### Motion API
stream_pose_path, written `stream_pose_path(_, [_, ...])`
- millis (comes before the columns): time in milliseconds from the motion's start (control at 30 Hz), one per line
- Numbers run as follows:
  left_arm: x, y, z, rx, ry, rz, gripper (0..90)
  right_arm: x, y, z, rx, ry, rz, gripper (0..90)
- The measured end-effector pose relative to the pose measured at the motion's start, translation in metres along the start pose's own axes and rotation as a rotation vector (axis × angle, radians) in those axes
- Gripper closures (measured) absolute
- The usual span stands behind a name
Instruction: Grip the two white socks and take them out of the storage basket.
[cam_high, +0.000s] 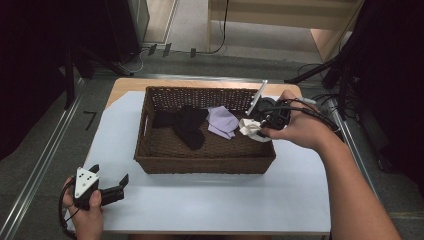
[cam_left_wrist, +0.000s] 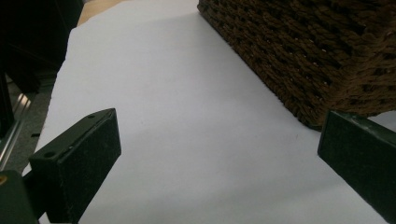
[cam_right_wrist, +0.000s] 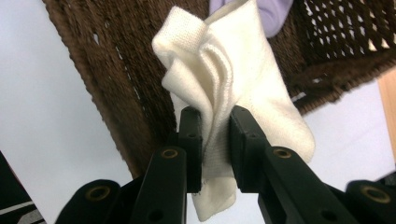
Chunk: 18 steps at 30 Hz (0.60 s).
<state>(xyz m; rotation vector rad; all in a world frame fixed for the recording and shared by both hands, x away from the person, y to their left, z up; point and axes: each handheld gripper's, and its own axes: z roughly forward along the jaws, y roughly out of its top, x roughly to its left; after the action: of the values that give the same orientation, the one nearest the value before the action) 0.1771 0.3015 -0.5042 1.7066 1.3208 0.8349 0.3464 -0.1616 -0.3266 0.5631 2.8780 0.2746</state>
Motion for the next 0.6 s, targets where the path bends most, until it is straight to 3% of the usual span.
stream_pose_path(400, [0.0,0.0,0.0,0.0,0.0,0.0,0.2,-0.011,-0.033,-0.016,-0.013,-0.029,0.065,76.0])
stream_pose_path(600, [0.0,0.0,0.0,0.001,-0.002,0.002,0.2,-0.014,-0.05,-0.013,0.01,-0.041,0.091,75.9])
